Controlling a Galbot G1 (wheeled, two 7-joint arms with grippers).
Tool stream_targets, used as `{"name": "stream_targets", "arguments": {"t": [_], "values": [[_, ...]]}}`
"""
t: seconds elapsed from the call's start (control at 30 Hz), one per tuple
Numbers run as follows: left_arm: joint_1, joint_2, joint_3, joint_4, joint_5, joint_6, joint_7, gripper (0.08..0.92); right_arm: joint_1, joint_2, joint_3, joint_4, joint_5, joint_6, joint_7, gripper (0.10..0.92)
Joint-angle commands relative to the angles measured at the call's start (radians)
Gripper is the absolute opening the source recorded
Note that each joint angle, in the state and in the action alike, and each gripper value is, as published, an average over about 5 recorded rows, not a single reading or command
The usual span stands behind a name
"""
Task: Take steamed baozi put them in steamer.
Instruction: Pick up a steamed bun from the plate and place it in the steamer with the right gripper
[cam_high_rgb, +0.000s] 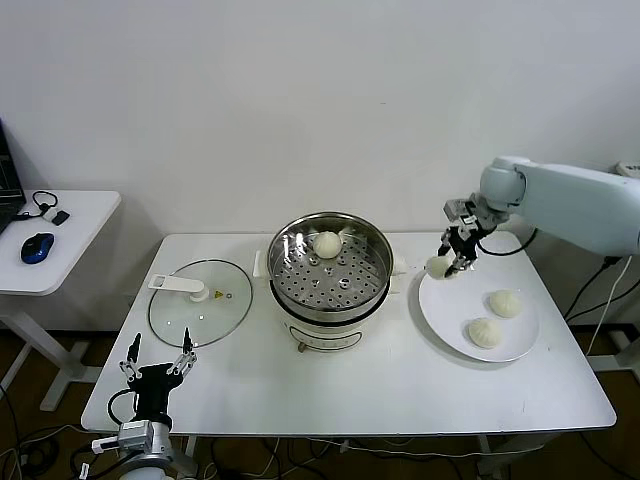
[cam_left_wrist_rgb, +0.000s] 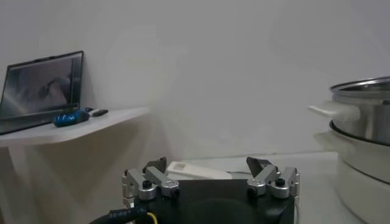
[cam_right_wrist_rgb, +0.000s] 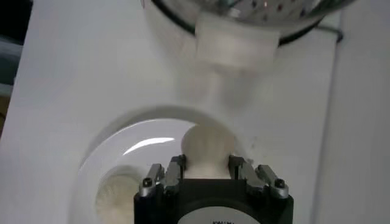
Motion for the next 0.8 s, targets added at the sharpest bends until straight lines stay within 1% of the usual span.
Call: {"name": "stream_targets", "arguments": {"t": [0.03,0.23,0.33,0.53,0.8], "values": [[0.001,-0.047,0.006,-0.006,0.002,0.003,0.001,0.823,0.197,0.039,-0.046,0.139,0.060,0.014,-0.008,0.517],[0.004,-0.048,0.007,-0.017,0.002,0.008,0.002,0.823,0.200,0.102,-0.046,0.156,0.153,-0.088,0.023,0.528],[0.004,-0.047,0.010,-0.018,0.001,0.009,0.002,0.823,0.195,0.154,-0.045,0.132,0.213,-0.129,0.039,0.531],[0.004,-0.045,0.017,-0.020,-0.002,0.010,0.004,0.823,0.171,0.280,-0.014,0.073,0.283,-0.179,0.060,0.534],[0.001,-0.038,0.020,-0.025,-0.015,0.016,0.007,0.823,0.129,0.412,0.012,0.029,0.345,-0.234,0.091,0.535]]}}
